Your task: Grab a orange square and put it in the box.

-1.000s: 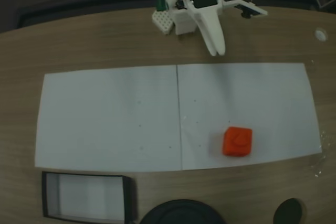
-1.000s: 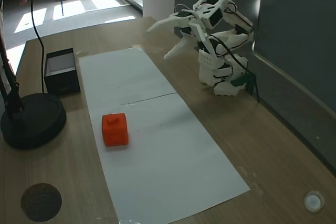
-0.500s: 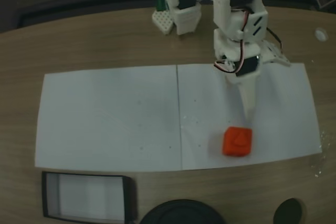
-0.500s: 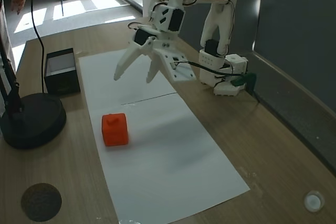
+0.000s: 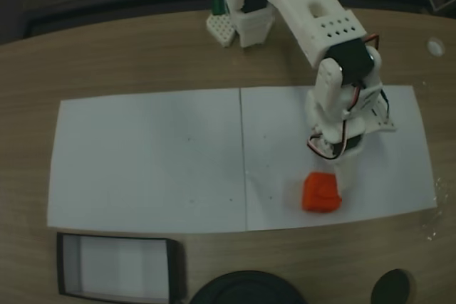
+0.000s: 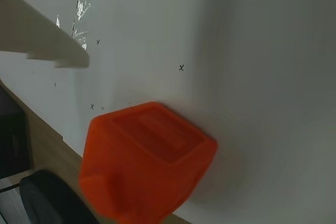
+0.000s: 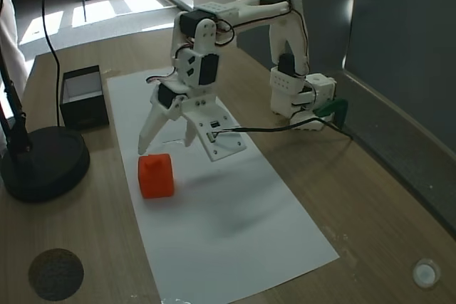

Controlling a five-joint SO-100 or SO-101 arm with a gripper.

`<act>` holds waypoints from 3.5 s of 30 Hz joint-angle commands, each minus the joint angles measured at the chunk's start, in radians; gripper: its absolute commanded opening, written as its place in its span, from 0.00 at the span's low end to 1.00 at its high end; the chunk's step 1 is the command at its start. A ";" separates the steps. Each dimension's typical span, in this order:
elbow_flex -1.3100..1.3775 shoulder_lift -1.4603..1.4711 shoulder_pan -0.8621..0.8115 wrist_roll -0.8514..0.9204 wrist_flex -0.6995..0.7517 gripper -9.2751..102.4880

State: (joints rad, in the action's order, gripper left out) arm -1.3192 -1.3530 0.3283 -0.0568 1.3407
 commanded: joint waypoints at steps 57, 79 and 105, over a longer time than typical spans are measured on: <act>1.095 0.123 -0.707 0.321 0.132 0.13; 1.104 0.523 -0.680 0.173 -0.132 0.13; 1.256 0.463 -0.713 0.083 0.072 0.24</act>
State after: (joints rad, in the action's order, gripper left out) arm -0.1810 -0.7286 -0.3942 0.0552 1.3668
